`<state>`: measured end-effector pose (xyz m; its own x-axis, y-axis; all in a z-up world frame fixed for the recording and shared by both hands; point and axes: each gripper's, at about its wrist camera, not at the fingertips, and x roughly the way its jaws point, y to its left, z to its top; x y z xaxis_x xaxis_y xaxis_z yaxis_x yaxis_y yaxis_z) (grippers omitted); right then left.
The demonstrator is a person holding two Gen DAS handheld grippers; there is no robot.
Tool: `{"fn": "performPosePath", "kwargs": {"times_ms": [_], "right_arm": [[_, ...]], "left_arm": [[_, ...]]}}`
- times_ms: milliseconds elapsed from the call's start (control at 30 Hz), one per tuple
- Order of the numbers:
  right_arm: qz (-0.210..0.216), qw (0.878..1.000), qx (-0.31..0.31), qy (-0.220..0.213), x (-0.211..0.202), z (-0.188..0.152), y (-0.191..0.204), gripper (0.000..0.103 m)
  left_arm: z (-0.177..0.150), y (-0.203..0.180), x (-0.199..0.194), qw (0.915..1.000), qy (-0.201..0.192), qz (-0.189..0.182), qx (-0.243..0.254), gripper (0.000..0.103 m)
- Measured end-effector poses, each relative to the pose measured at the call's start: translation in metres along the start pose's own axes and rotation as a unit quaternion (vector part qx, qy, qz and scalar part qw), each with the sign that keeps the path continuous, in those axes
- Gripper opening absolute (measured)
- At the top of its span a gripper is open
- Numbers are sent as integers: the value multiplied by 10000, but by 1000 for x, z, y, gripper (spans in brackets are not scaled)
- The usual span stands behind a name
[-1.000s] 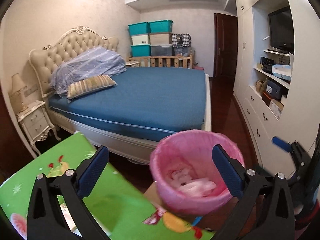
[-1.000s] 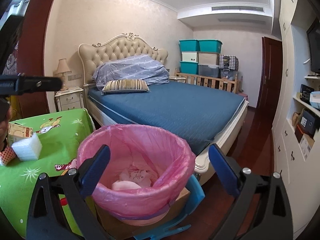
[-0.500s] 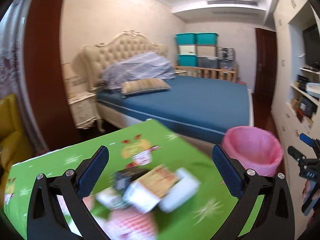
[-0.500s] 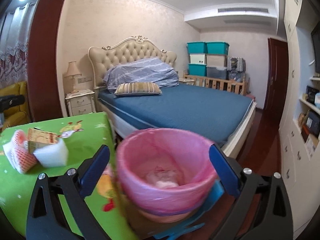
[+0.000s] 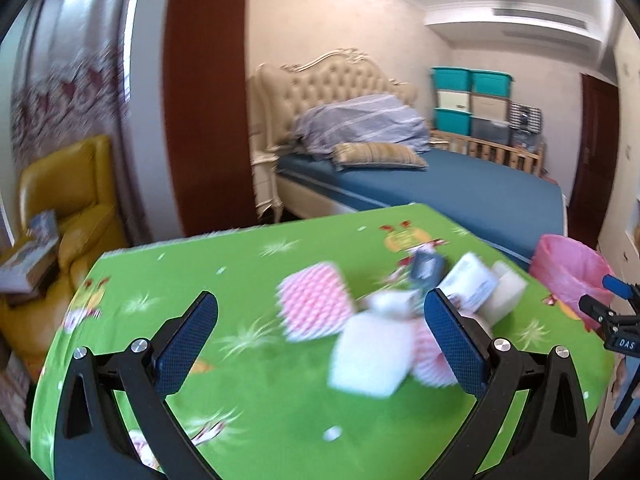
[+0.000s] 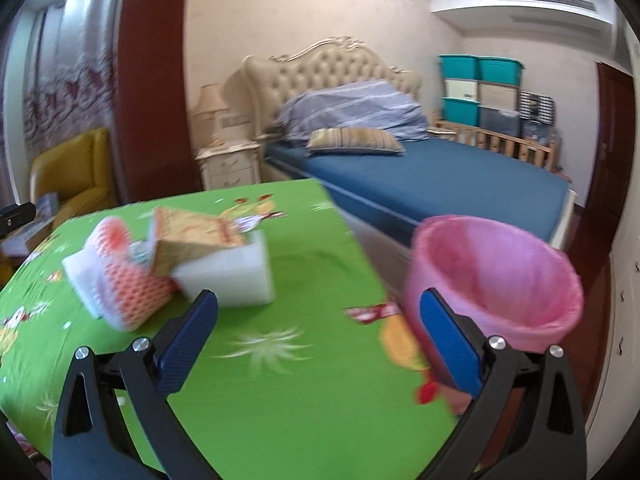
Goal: Collect trash
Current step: 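Move both tools back over the remaining trash on the table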
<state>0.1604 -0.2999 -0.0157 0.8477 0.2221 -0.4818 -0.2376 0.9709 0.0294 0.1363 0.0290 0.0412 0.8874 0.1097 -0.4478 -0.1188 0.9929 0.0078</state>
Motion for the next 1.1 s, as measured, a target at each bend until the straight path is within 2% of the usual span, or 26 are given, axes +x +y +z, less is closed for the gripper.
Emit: {"fn": "performPosePath", "kwargs": {"times_ms": [133,267,567,767,900,1033,1100], "right_arm": [[174,9995,-257,113,6,0,35,98],[371,9981,-438,214,12,0,66,98],[594,9908,-1047,617,37,-6,143,98],[427,9842,-1261,1165,64,-3,171,98],[211,9847,-1311,1130,75,2,181,98],[208,9820,-1286,1365,87,0,186,98],[220,9833,-1209,1339,86,1,182,96]], "left_arm": [[-20,27,-2,9993,147,294,-158,97],[-35,42,-3,9986,249,432,-189,97],[-47,51,-5,9981,284,479,-253,97],[-54,53,-9,9984,316,385,-276,97],[-57,54,-10,9983,357,316,-327,97],[-60,50,-8,9984,417,244,-304,97],[-62,44,-6,9984,481,201,-220,97]]}}
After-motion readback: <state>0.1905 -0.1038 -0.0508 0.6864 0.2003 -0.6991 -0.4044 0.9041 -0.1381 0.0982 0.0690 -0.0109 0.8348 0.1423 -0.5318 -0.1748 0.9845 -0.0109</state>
